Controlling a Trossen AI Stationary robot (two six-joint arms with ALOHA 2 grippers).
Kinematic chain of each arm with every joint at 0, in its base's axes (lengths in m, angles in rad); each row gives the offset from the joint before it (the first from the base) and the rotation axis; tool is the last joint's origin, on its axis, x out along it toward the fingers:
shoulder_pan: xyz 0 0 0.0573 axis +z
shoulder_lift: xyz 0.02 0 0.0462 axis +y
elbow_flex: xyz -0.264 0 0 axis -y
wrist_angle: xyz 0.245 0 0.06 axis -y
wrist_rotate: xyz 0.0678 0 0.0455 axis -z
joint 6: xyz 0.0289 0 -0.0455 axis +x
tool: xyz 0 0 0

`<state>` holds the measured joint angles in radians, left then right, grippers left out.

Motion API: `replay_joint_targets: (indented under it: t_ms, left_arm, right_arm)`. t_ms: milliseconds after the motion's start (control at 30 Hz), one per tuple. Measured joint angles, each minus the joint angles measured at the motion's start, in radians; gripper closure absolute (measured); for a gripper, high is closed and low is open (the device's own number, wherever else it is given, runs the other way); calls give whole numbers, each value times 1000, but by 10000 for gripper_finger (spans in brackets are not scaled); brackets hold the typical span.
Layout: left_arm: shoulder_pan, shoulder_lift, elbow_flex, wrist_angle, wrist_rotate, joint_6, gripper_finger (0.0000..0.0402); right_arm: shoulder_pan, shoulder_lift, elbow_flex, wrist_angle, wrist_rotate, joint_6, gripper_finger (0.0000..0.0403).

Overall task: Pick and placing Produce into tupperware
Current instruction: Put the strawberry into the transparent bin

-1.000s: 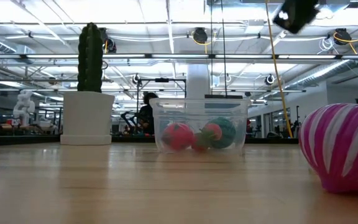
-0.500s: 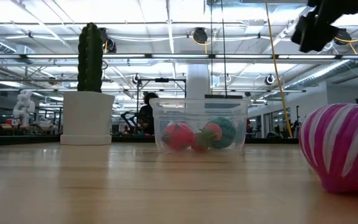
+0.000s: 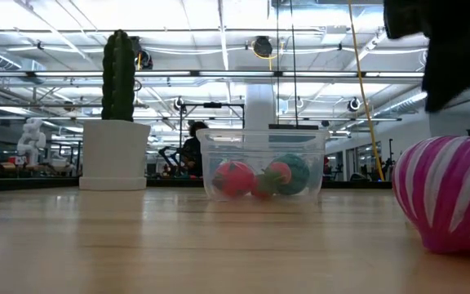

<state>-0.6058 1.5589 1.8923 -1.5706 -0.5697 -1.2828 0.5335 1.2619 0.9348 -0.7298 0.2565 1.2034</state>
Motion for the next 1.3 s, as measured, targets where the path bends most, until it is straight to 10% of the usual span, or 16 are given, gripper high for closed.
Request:
replay_joint_targets:
  t_ms: [533,1300]
  left_arm:
    - [-25,0,0,0,-6,155,162]
    - [-25,0,0,0,-6,206,162]
  right_arm:
    - [12,350,51,203,-105,243,206]
    - [14,384,53,207,-129,295,206]
